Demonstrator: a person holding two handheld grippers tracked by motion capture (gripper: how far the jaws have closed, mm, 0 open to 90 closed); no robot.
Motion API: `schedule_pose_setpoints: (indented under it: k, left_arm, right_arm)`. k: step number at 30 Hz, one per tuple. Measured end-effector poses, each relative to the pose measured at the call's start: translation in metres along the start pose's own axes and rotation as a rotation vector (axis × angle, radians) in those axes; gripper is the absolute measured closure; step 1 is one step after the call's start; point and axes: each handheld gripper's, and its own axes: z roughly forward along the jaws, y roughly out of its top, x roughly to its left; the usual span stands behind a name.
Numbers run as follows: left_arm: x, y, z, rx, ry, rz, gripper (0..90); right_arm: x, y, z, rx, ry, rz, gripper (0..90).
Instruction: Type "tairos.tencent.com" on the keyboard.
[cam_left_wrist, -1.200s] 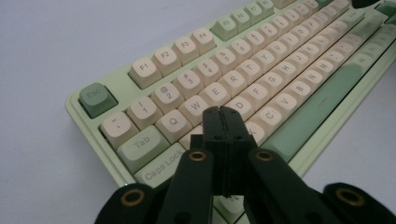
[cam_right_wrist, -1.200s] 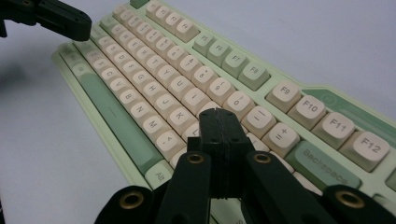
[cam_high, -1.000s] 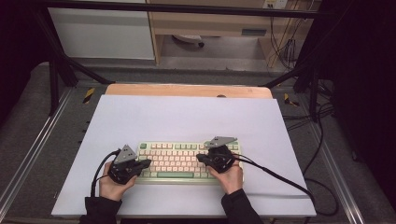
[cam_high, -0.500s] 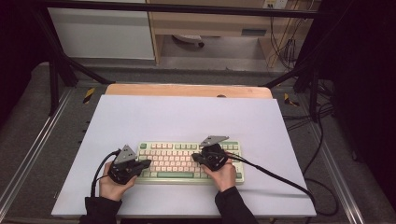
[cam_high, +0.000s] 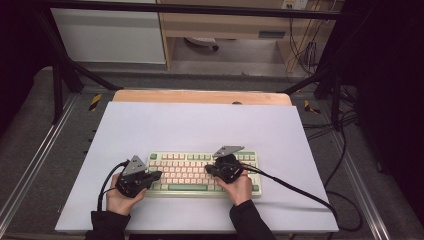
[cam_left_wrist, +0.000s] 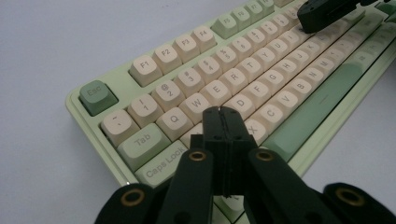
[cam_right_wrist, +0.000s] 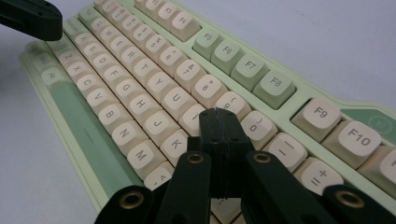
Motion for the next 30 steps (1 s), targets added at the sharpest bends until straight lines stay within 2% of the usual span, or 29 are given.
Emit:
schedule_pose_setpoints:
  k: [9,19,30]
  left_arm:
    - [0.0,0.0,-0.001,-0.003,0.0,0.002,90.0]
    - [0.0,0.0,-0.002,-0.008,-0.001,0.002,90.0]
    - [0.0,0.001,-0.003,-0.011,0.0,0.0,90.0]
  right_arm:
    - [0.0,0.0,0.0,0.008,-0.004,-0.003,90.0]
    - [0.001,0.005,-0.016,-0.013,0.006,-0.008,90.0]
    - [0.002,0.007,-0.032,-0.003,0.013,-0.03,90.0]
